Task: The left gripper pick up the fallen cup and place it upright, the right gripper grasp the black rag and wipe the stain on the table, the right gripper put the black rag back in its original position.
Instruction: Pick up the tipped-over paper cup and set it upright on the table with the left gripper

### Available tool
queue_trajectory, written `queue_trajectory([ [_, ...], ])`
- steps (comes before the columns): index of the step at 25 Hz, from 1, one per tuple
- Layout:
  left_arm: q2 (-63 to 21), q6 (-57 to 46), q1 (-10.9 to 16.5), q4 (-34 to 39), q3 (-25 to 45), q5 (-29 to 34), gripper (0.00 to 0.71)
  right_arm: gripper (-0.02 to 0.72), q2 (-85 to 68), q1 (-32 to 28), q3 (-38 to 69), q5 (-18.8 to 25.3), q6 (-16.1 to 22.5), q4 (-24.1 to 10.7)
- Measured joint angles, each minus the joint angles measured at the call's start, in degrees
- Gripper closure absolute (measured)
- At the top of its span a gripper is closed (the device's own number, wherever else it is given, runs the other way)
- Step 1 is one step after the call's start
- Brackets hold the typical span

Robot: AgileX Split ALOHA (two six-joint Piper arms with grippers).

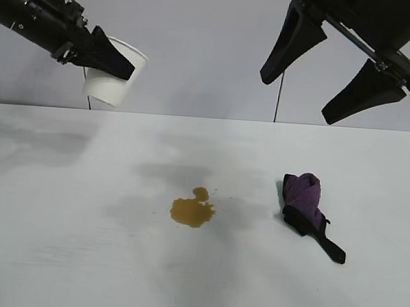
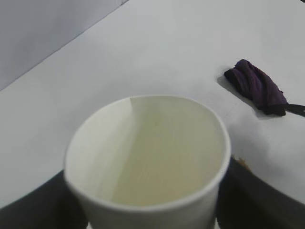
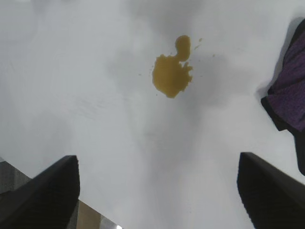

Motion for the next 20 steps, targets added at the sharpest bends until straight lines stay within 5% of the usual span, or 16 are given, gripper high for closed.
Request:
queue_trajectory([
  [8,0.00,14.13,2.47,-4.44,7.37,-0.06,0.245,0.081,0.00,0.00,0.00,-0.30,0.00,0.00],
  [20,0.05,37.24,5.03,-23.31,19.14,-0.28,0.245,0.081,0.00,0.00,0.00,-0.53,0.00,0.03],
])
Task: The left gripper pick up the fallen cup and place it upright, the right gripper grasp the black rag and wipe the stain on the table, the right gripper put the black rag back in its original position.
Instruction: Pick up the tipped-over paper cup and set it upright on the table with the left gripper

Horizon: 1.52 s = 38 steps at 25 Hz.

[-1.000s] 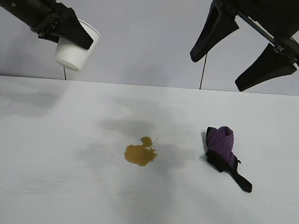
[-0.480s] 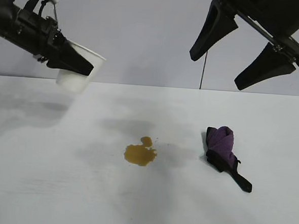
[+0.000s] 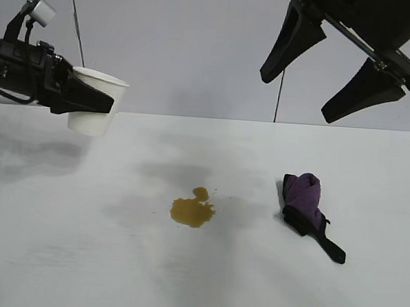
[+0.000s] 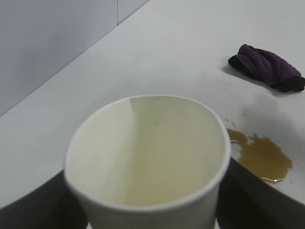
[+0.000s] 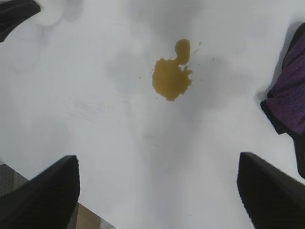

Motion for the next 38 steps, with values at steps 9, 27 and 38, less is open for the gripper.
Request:
queue_trajectory([
  [9,0.00,10.34,0.00,-5.29,8.81,-4.34,0.245,0.081,0.00,0.00,0.00,-0.11,0.00,0.00],
  [27,0.00,19.42,0.00,-8.35,12.28,-7.31,0.245,0.081,0.00,0.00,0.00,-0.11,0.00,0.00],
  [38,0.05,21.19,0.00,-8.35,12.28,-7.38,0.245,0.081,0.00,0.00,0.00,-0.92,0.00,0.00],
])
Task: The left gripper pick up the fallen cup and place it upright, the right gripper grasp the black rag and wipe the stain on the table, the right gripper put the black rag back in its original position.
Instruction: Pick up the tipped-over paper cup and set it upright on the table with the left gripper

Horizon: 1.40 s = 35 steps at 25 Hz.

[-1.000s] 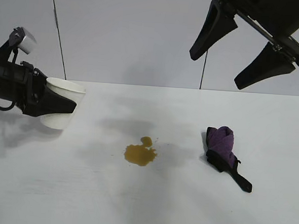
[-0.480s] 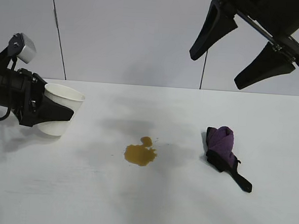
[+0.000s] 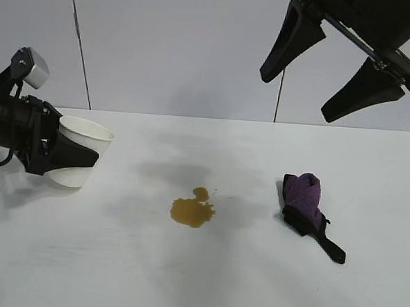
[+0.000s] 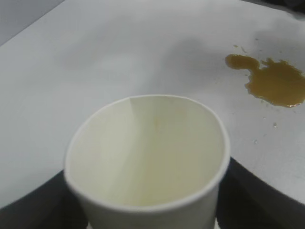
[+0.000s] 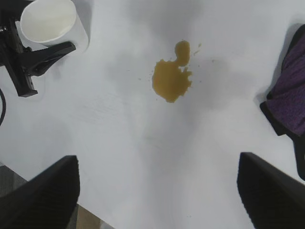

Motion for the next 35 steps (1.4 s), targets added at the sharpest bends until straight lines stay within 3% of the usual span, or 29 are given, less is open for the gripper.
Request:
queue_trajectory([
  [9,4.76,5.26,0.21,-0.80,0.00,6.10,0.250,0.081,0.00,0.00,0.00,-0.13,0.00,0.47],
  [17,4.86,4.99,4.10,-0.47,0.00,10.78,0.247,0.081,0.00,0.00,0.00,-0.39,0.00,1.08],
  [21,4.86,4.07,5.53,-0.47,0.00,11.09,0.239,0.081,0.00,0.00,0.00,-0.93,0.00,1.15],
  [35,7.56,3.94,5.53,-0.57,0.00,11.33,0.235,0.081,0.00,0.00,0.00,-1.18,0.00,1.72],
])
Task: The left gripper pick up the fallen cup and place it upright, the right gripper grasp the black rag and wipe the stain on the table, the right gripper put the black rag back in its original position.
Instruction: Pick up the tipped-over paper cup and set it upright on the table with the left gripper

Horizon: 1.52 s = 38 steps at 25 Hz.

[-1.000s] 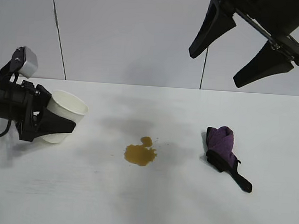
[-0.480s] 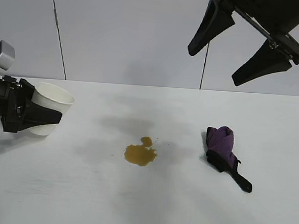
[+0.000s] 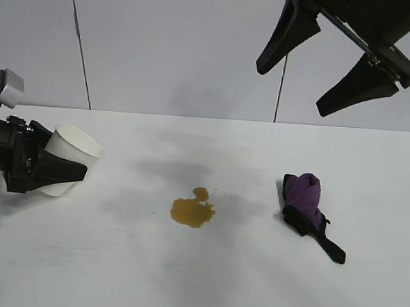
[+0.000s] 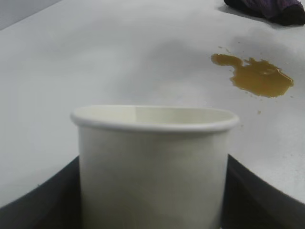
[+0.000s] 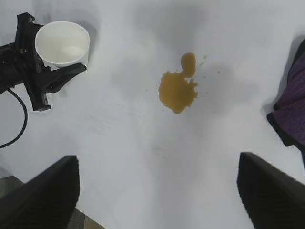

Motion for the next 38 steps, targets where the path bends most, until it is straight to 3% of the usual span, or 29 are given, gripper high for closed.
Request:
queue_trajectory([
  [15,0.06,0.00,0.08,0.00,0.00,2.39,0.235,0.081,0.00,0.00,0.00,0.00,0.00,0.13],
  [24,0.12,-1.59,3.62,-0.05,0.00,5.91,0.235,0.081,0.00,0.00,0.00,0.00,0.00,0.18],
  [38,4.16,-1.89,3.66,-0.11,0.00,6.31,0.235,0.081,0.00,0.00,0.00,0.05,0.00,0.18],
])
